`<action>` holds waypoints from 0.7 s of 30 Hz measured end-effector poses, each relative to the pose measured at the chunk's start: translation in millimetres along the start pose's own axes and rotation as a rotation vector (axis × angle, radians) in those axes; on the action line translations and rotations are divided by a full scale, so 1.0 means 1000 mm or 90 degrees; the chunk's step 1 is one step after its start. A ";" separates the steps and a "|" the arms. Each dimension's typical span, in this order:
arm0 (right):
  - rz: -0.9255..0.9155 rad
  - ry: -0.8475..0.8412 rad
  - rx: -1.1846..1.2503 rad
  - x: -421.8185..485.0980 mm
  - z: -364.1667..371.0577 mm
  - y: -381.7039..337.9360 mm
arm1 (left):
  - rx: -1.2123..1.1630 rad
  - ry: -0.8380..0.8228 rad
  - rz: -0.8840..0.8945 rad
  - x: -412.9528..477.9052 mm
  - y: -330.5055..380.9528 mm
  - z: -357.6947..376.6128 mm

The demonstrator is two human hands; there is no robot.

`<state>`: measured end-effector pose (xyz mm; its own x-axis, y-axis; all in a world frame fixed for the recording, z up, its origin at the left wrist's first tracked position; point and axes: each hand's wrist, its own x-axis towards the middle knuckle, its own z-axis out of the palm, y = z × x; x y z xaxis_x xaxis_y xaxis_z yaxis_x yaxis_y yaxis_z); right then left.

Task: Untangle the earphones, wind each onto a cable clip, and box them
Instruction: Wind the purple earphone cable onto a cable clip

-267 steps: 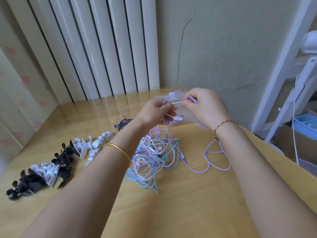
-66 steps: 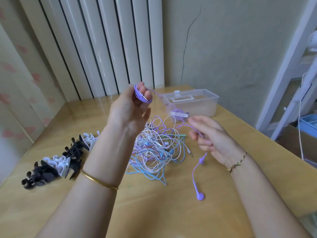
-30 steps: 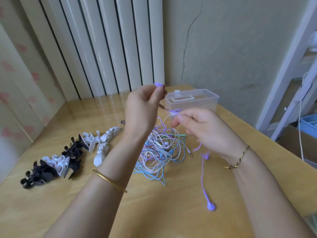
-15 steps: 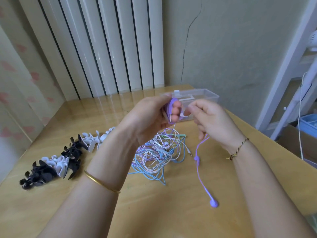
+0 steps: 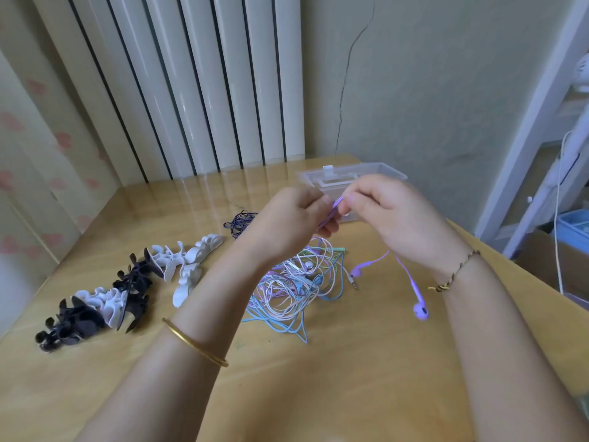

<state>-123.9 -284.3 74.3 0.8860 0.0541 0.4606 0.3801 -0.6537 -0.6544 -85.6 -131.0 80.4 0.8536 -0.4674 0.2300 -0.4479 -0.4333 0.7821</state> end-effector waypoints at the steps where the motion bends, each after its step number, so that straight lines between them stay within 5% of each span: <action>1: -0.003 0.039 -0.018 0.002 0.001 0.004 | -0.025 -0.032 -0.014 -0.001 0.003 0.000; 5: 0.019 0.109 0.022 0.004 0.012 0.019 | -0.307 -0.093 -0.088 -0.004 0.016 -0.006; 9: 0.046 0.007 0.002 -0.004 0.023 0.017 | -0.579 -0.059 -0.166 0.001 0.013 -0.011; 16: 0.102 -0.164 0.014 -0.013 0.015 -0.001 | -0.129 0.147 0.004 0.002 -0.004 0.005; 21: 0.047 -0.049 -0.062 -0.010 0.006 -0.007 | 0.142 0.053 0.031 0.000 -0.007 0.005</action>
<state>-133.4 -275.9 70.4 0.9297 0.0587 0.3635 0.2890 -0.7282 -0.6214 -83.7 -131.9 72.3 0.8445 -0.4302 0.3189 -0.5288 -0.5759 0.6235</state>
